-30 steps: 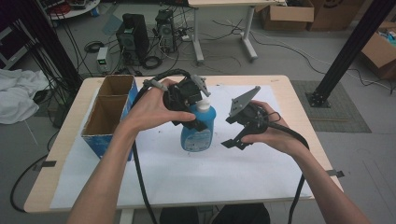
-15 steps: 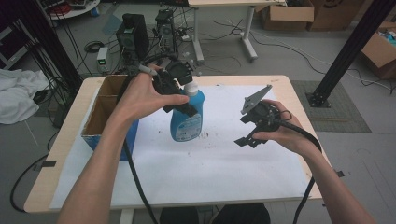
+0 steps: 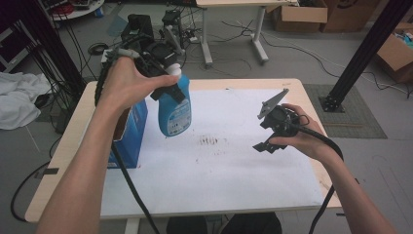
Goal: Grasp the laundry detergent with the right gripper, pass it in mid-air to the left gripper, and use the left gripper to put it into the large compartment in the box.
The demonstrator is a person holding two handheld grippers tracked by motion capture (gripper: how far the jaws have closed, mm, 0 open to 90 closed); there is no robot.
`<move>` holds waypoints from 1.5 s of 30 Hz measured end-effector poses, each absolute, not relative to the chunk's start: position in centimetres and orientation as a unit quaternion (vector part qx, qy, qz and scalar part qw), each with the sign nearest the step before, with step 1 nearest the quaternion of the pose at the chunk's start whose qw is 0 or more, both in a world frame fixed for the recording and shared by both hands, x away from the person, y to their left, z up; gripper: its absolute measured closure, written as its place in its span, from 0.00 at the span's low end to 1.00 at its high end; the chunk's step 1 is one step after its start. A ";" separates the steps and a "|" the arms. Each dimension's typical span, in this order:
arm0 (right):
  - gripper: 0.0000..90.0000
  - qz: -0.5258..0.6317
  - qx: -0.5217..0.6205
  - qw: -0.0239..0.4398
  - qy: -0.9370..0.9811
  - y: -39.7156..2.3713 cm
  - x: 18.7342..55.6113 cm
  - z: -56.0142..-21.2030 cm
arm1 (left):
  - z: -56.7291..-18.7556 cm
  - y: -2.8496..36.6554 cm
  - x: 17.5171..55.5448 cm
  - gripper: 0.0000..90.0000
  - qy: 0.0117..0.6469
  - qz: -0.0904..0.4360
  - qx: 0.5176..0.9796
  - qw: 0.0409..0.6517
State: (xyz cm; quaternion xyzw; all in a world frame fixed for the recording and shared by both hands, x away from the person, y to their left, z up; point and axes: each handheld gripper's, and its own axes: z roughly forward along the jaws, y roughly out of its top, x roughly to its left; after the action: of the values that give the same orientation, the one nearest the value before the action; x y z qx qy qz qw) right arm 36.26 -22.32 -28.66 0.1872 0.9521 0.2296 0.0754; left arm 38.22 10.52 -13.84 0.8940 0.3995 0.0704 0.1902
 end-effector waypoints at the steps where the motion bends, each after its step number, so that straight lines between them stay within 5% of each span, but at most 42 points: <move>1: 0.18 0.227 0.188 0.077 0.952 -22.4 36.2 -28.7 | -13.3 11.1 38.3 0.42 0.416 0.075 0.888 0.182; 21: 0.19 0.191 0.210 0.089 0.955 -23.5 36.6 -29.2 | -10.8 18.8 39.0 0.42 0.579 0.098 0.803 0.101; 45: 0.19 0.179 0.212 0.084 0.957 -23.2 36.5 -29.9 | -13.1 23.9 39.6 0.42 0.683 0.103 0.715 0.108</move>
State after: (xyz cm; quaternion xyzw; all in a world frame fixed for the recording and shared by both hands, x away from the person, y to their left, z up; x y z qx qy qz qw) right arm 36.46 -23.16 -29.90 0.2117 0.9572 0.1786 0.0843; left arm 39.63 23.94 -13.09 0.7151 0.6829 0.1030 0.1081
